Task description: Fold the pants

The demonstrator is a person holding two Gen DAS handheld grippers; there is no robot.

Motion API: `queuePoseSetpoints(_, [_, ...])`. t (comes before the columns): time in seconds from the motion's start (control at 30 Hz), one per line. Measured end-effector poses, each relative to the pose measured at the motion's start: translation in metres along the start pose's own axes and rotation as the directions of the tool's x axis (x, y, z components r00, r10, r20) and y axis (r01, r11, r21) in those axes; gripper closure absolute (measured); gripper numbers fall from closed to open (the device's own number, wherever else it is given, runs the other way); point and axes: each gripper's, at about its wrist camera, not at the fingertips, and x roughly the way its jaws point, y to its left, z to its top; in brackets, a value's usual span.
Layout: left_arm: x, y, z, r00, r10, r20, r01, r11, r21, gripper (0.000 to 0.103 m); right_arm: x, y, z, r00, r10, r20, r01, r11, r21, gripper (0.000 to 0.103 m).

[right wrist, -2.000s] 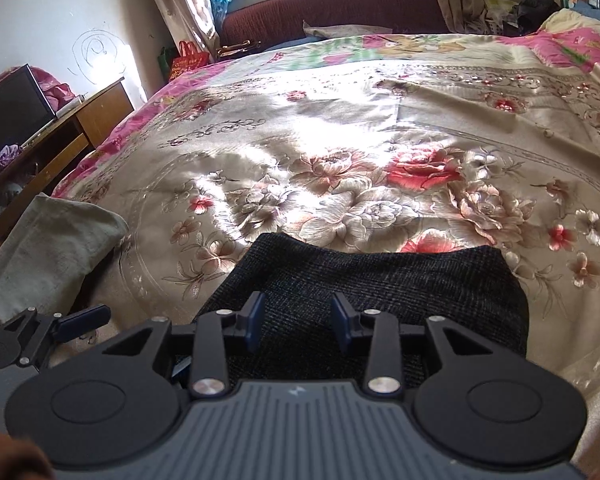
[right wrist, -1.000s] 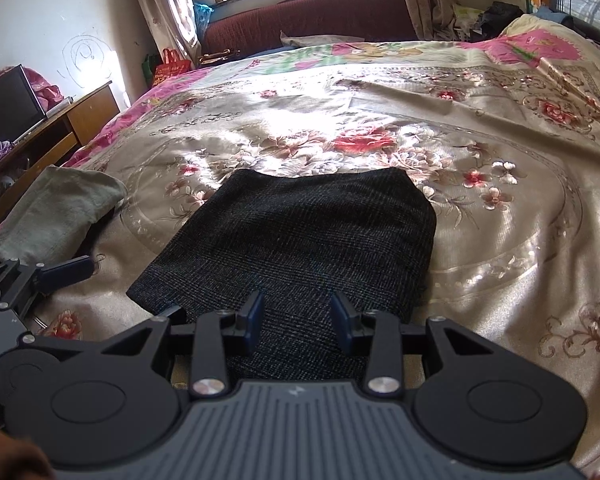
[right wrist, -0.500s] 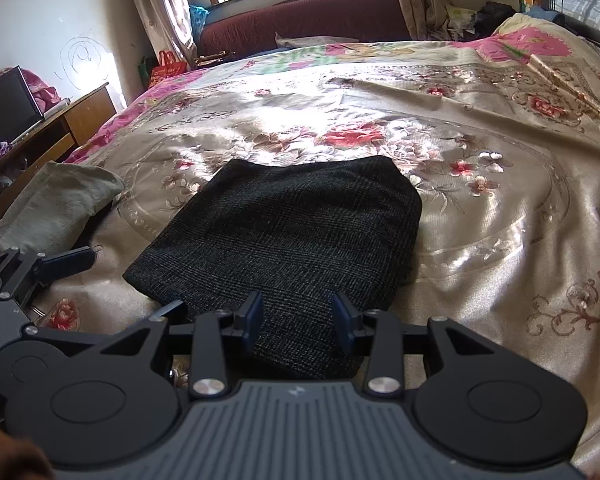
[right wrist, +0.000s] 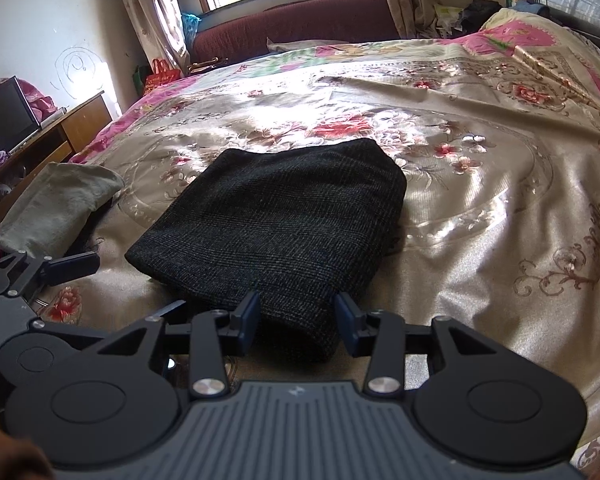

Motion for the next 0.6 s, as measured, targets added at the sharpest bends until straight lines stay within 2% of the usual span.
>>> queuePoseSetpoints(0.2, [0.0,-0.009,-0.006,0.999,0.028,-0.02,-0.027,0.999,0.029,0.0,-0.004,-0.004,-0.012,1.0,-0.005,-0.008,0.005,1.0,0.019,0.06])
queuePoseSetpoints(0.37, [0.0,-0.005,-0.008,0.999,-0.027,-0.042,0.026,0.999,-0.029,0.0,-0.008,-0.007,-0.02,1.0,-0.016,-0.008,0.017,0.999,0.033,0.06])
queuePoseSetpoints(0.6, [0.003,0.0,-0.01,0.997,-0.049,-0.063,0.044,0.996,-0.079,0.0,-0.007,-0.003,-0.024,1.0,-0.009,-0.014,0.009,1.0,0.022,0.059])
